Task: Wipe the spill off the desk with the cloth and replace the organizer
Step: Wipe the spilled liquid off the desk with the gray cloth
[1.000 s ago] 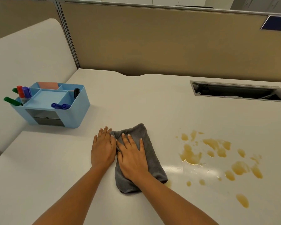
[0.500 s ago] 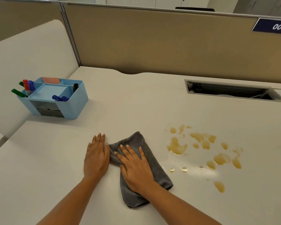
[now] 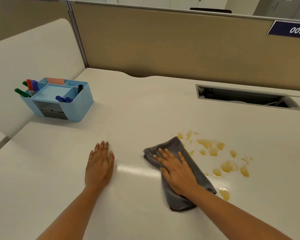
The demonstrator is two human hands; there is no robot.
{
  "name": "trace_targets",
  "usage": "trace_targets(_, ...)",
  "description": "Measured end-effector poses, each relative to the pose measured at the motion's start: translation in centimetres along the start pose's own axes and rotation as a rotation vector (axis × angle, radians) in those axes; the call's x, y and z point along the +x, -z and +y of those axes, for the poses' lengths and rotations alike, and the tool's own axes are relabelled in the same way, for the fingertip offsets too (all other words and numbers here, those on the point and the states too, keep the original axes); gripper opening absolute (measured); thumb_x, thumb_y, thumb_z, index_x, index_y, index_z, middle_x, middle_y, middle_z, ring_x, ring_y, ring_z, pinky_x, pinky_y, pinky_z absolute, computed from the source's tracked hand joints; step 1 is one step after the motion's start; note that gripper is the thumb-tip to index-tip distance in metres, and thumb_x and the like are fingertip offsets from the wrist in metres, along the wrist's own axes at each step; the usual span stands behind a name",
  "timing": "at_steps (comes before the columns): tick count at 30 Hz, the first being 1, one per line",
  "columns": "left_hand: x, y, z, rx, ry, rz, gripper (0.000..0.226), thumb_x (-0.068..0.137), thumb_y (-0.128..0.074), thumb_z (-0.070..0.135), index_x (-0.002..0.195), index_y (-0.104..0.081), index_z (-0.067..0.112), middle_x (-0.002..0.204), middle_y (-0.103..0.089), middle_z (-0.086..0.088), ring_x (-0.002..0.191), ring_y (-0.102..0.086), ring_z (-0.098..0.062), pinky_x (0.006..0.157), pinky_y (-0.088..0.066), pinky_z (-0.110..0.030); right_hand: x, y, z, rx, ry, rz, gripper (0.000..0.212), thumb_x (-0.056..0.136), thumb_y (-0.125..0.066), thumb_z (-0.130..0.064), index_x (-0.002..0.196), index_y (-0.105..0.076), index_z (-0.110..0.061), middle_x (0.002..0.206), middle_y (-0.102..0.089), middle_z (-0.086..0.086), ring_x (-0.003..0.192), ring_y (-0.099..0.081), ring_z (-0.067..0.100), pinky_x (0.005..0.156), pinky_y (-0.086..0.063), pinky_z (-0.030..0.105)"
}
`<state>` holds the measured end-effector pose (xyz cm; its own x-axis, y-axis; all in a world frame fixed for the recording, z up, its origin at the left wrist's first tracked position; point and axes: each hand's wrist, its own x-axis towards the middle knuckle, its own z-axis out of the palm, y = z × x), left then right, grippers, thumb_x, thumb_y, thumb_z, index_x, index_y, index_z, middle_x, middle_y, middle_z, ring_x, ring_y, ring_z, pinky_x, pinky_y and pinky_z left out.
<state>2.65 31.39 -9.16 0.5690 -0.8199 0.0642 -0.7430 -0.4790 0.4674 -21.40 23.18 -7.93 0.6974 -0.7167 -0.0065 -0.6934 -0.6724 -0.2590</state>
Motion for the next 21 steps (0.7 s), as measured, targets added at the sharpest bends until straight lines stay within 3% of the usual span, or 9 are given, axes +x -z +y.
trace_targets(10,0.3,-0.3,0.1,0.034,-0.005,-0.01,0.051,0.097,-0.022,0.028,0.146,-0.019,0.014,0.157,-0.02,-0.004,0.146,-0.012,-0.016,0.12,-0.005,-0.034,0.8,0.2,0.8,0.014,-0.096,-0.019,0.045,0.101,-0.02,-0.038,0.146,-0.018,-0.04,0.158,-0.01,-0.016,0.146,-0.001,0.004,0.117,0.01,0.041)
trace_targets(15,0.2,-0.3,0.2,0.043,-0.003,-0.005,0.051,0.097,-0.022,0.028,0.146,-0.019,0.012,0.156,-0.02,-0.004,0.146,-0.012,-0.017,0.12,-0.006,-0.034,-1.4,-0.3,-0.2,0.051,0.007,-0.06,0.045,0.1,-0.021,-0.039,0.145,-0.018,-0.042,0.158,-0.008,-0.017,0.146,0.002,0.002,0.115,0.017,0.038)
trace_targets(21,-0.3,-0.2,0.3,0.01,0.002,0.004,0.05,0.097,-0.022,0.027,0.145,-0.02,0.012,0.156,-0.022,-0.004,0.146,-0.013,-0.016,0.12,-0.006,-0.033,-3.7,-0.5,0.1,0.061,0.119,-0.107,0.045,0.099,-0.02,-0.043,0.144,-0.016,-0.045,0.149,0.005,-0.028,0.136,0.018,-0.007,0.114,0.02,0.033)
